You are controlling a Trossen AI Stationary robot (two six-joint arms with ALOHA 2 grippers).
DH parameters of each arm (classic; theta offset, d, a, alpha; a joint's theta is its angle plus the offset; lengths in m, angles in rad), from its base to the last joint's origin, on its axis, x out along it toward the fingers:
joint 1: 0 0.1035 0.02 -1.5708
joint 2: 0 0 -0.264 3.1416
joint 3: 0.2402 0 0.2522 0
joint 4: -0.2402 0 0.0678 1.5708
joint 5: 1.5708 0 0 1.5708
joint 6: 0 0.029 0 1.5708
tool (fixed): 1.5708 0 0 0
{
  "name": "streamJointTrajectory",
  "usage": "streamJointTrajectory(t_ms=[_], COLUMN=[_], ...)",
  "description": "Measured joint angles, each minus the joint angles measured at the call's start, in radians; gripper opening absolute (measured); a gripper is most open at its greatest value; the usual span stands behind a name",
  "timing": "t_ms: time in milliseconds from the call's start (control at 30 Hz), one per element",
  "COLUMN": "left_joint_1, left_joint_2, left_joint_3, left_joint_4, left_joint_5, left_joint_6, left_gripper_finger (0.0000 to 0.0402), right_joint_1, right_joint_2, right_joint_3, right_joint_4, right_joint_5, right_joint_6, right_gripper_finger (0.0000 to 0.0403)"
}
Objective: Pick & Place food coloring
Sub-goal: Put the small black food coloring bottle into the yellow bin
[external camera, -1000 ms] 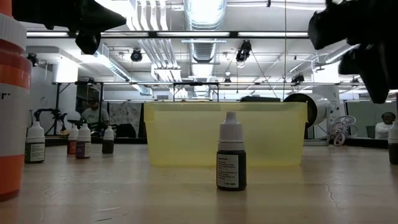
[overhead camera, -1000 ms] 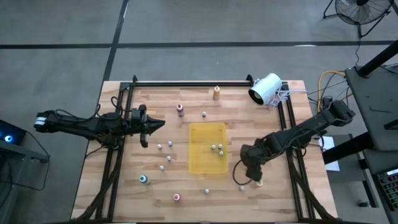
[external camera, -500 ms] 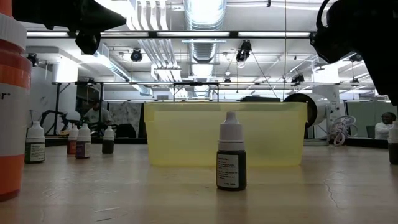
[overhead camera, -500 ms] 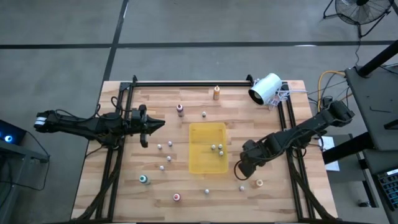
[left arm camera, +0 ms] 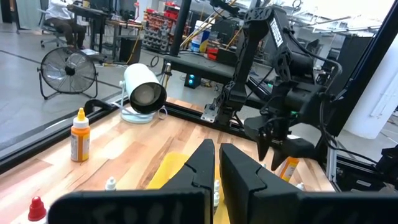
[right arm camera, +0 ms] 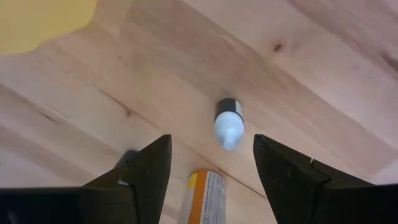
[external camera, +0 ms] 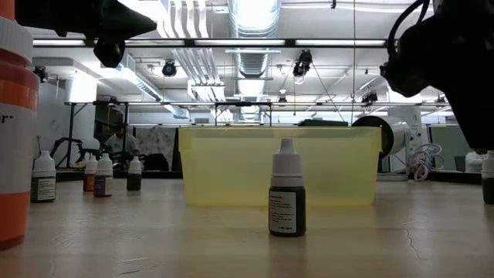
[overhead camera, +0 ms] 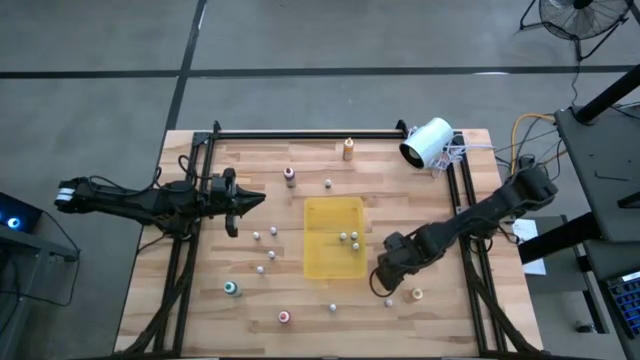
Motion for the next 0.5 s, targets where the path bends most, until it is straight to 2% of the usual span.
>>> streamJointTrajectory(t_ms=[500], left_joint_1=[0.0], left_joint_2=[0.0], left_joint_3=[0.0], left_joint_4=[-0.002], left_joint_5=[0.0], left_joint_6=[0.0], left_gripper_finger=[0.0], right_joint_1=[0.008], right_joint_2=[0.028], right_joint_3=[-0.023], right_joint_4=[0.001], right_joint_5=[0.03], right_joint_6=[0.017], right_gripper_finger=[0.0219])
